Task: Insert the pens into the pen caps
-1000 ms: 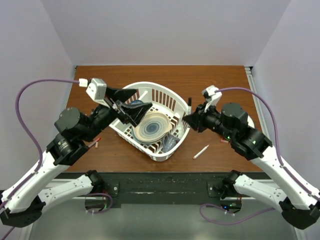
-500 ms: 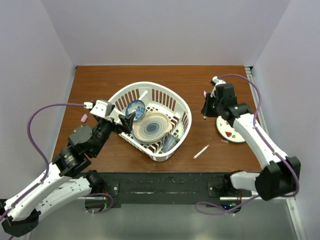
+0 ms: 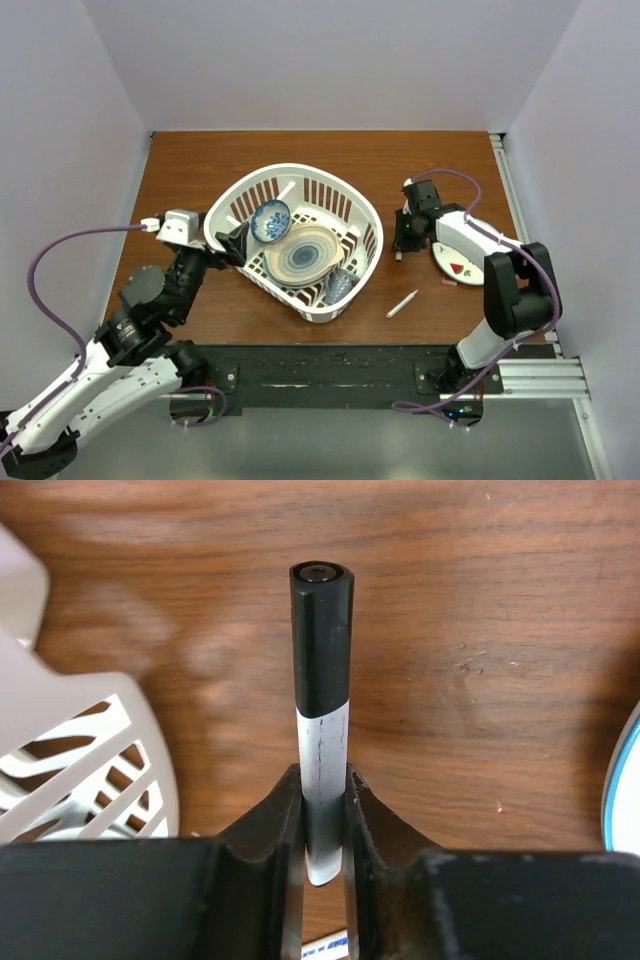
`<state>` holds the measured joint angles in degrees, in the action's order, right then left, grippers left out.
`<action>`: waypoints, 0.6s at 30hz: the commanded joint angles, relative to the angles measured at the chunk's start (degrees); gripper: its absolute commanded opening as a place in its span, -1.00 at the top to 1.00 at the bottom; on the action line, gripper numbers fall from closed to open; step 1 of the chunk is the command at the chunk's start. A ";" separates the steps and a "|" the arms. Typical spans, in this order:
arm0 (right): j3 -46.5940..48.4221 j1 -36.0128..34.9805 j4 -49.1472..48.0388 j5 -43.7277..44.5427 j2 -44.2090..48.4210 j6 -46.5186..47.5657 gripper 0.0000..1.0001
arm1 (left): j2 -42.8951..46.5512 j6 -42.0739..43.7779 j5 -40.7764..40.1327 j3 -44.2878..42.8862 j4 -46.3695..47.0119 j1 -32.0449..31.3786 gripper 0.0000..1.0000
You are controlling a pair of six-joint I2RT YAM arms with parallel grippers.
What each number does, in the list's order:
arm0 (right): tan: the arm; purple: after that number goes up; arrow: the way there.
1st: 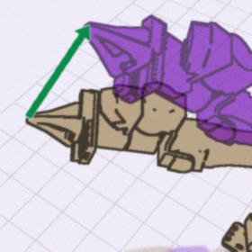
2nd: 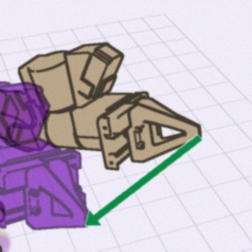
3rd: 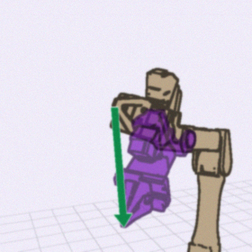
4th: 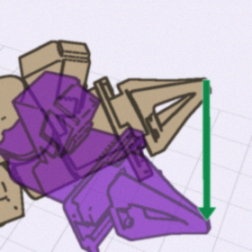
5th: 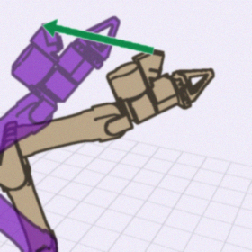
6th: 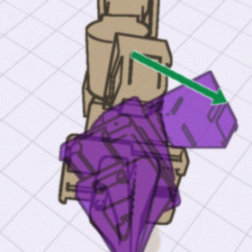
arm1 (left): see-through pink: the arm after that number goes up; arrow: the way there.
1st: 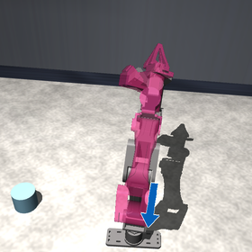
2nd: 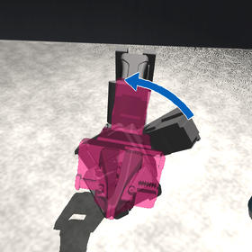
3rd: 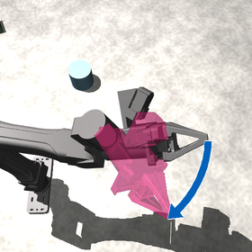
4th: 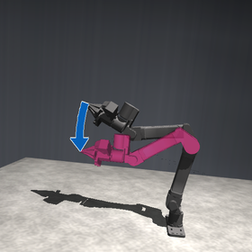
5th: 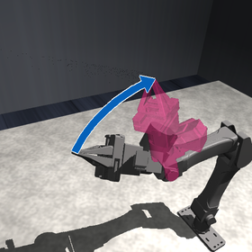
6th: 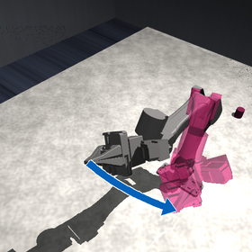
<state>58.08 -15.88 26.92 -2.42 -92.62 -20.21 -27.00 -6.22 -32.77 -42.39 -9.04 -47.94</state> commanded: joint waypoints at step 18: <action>-5.18 -6.62 -2.92 9.09 -1.42 -7.48 0.36 | 0.99 0.86 -4.23 0.38 2.71 0.92 -1.00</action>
<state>54.11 -21.61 24.25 4.82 -94.80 -25.47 -26.17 -6.20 -35.51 -41.98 -8.25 -47.37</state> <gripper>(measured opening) 0.326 0.997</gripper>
